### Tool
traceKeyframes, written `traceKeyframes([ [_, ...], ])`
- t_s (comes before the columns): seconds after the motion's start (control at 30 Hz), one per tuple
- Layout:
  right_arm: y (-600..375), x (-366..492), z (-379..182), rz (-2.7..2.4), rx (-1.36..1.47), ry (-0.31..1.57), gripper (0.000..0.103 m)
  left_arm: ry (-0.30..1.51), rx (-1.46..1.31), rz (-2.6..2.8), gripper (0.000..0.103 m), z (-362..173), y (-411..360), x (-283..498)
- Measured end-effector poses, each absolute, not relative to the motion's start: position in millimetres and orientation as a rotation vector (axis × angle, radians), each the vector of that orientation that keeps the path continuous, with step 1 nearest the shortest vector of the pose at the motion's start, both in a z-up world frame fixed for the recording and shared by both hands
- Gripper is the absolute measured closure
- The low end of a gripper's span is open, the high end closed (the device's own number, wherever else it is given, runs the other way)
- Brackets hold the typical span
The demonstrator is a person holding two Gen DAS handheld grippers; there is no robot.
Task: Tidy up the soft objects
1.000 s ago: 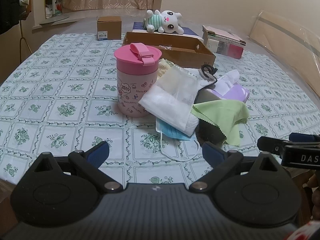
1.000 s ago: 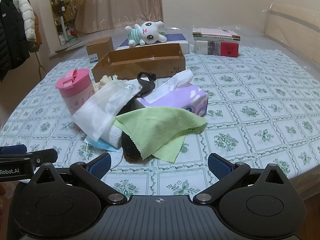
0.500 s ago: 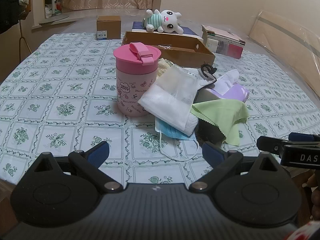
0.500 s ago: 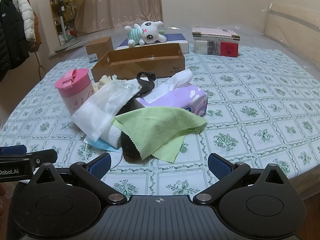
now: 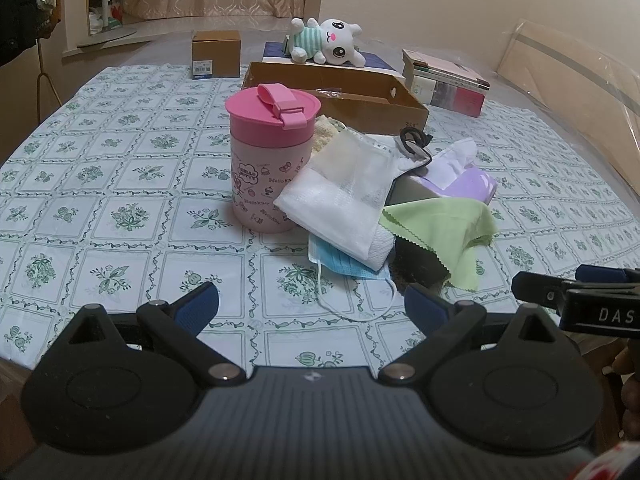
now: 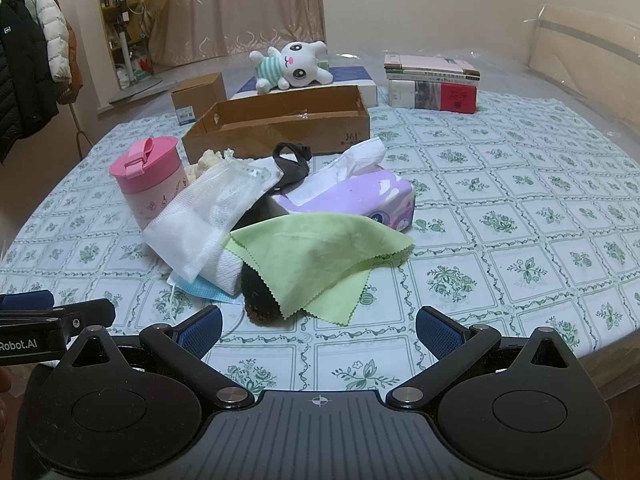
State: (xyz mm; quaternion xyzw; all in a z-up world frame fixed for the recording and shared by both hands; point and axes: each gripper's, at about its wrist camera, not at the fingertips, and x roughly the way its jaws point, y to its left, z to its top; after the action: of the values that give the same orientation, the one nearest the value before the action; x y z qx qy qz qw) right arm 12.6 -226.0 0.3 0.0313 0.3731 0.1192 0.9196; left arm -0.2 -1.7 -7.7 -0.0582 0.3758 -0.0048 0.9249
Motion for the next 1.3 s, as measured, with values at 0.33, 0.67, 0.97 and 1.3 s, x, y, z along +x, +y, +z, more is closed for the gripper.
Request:
traceKeyframes([
  [0.33,-226,13,0,0.246,0.064,0.767,0.001,0.774,-0.122,-0.013,0.004,-9,-2,0],
  [0.67,-226,13,-1,0.246,0.066,0.768,0.001,0.777,-0.127,-0.024,0.004,-9,1,3],
  [0.97,-233,27,-13,0.221,0.076,0.768,0.001,0.783,-0.128,-0.040,0.004,-12,11,26],
  [1.3,-243,55,-31,0.221,0.098,0.778,0.001,0.750,0.038,-0.085,0.005,-30,-4,76],
])
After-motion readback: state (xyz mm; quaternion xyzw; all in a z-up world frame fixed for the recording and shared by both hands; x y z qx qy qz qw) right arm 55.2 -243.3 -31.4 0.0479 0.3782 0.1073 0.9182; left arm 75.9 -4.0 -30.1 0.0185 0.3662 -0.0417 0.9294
